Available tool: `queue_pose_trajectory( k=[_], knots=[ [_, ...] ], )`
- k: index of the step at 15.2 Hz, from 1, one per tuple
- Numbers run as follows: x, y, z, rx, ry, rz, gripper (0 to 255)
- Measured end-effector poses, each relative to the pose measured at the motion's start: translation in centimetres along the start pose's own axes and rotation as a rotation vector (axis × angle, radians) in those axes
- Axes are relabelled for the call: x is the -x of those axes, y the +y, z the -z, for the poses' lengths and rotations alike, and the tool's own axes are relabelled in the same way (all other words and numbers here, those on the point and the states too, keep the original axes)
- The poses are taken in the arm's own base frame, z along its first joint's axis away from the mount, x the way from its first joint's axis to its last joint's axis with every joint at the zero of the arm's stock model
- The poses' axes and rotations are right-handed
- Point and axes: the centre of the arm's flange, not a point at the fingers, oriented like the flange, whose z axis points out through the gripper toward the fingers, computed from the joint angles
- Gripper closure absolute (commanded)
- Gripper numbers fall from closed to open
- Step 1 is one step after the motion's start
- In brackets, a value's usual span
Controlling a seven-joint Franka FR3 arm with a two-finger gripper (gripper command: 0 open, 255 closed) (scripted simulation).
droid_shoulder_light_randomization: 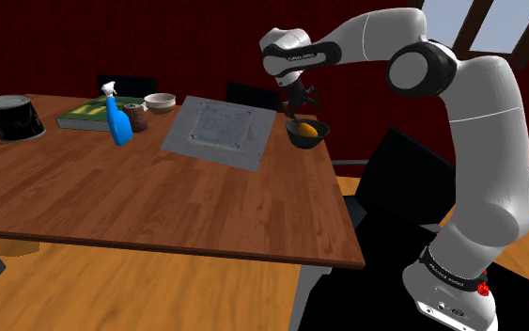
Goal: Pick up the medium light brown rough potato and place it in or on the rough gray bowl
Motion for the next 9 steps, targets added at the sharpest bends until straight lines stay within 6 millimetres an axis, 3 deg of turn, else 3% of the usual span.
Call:
queue_pose_trajectory(
  k=[3, 9],
  knots=[
    [0.2, -0.3, 2.7, 0.0, 0.0, 0.0, 0],
    [0.2, 0.0, 3.3, 0.0, -0.001, 0.0, 0]
  ],
)
